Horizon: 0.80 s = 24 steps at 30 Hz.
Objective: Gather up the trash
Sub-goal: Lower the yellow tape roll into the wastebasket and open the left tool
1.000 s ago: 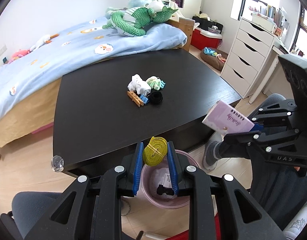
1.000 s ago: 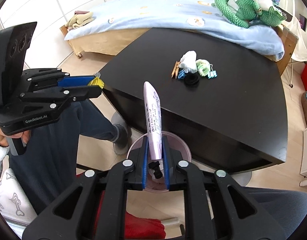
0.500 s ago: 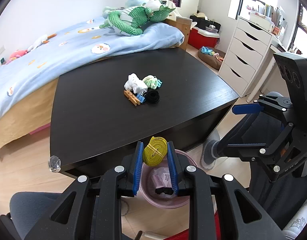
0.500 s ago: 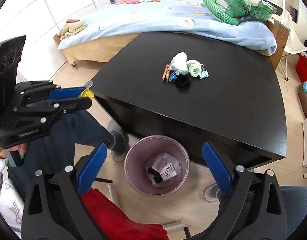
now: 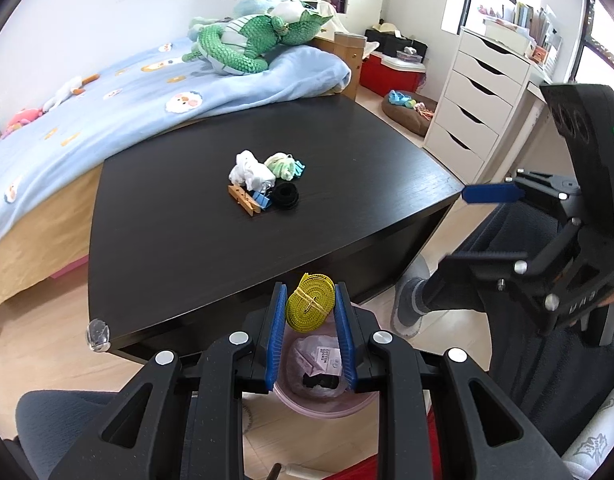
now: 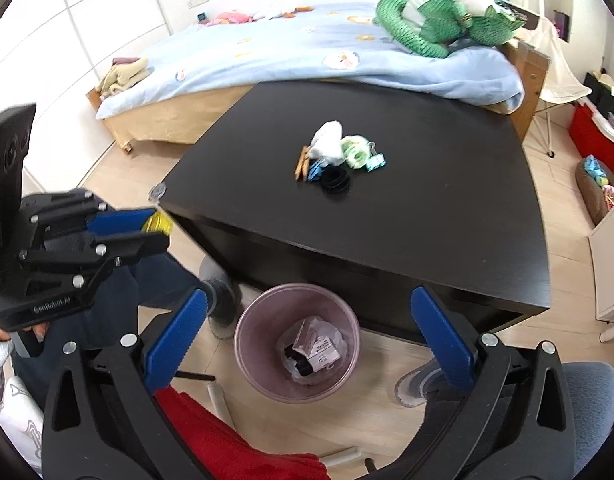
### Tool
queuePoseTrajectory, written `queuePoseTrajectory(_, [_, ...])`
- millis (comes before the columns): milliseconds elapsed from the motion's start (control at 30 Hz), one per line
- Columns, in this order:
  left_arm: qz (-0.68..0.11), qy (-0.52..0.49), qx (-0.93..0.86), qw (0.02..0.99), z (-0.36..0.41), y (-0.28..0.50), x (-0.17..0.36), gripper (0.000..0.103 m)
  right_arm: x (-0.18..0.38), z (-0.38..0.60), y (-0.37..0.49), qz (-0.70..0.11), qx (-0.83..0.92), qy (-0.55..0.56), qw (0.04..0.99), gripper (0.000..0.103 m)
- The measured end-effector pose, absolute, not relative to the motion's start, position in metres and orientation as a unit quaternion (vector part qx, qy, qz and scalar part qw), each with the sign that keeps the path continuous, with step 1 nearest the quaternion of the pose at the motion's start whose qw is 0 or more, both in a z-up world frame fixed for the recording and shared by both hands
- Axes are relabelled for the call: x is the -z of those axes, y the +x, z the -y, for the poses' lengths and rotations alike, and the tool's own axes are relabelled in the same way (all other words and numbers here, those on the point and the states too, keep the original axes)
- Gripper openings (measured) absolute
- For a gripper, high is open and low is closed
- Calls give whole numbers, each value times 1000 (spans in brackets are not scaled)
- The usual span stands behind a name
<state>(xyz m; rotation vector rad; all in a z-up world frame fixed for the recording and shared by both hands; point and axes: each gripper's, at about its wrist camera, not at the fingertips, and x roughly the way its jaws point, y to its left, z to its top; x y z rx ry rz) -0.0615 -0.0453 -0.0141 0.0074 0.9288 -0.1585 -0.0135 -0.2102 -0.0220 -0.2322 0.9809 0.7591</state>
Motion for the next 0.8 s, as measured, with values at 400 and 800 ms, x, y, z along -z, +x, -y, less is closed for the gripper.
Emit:
queuePoseTrajectory(400, [-447, 9, 97, 889, 58, -57, 12, 24, 13, 229, -3, -450, -318, -85, 831, 100])
queuePoseTrajectory(800, [-422, -9, 81, 903, 52, -57, 7, 95, 11, 233, 0, -449, -315, -77, 833, 100])
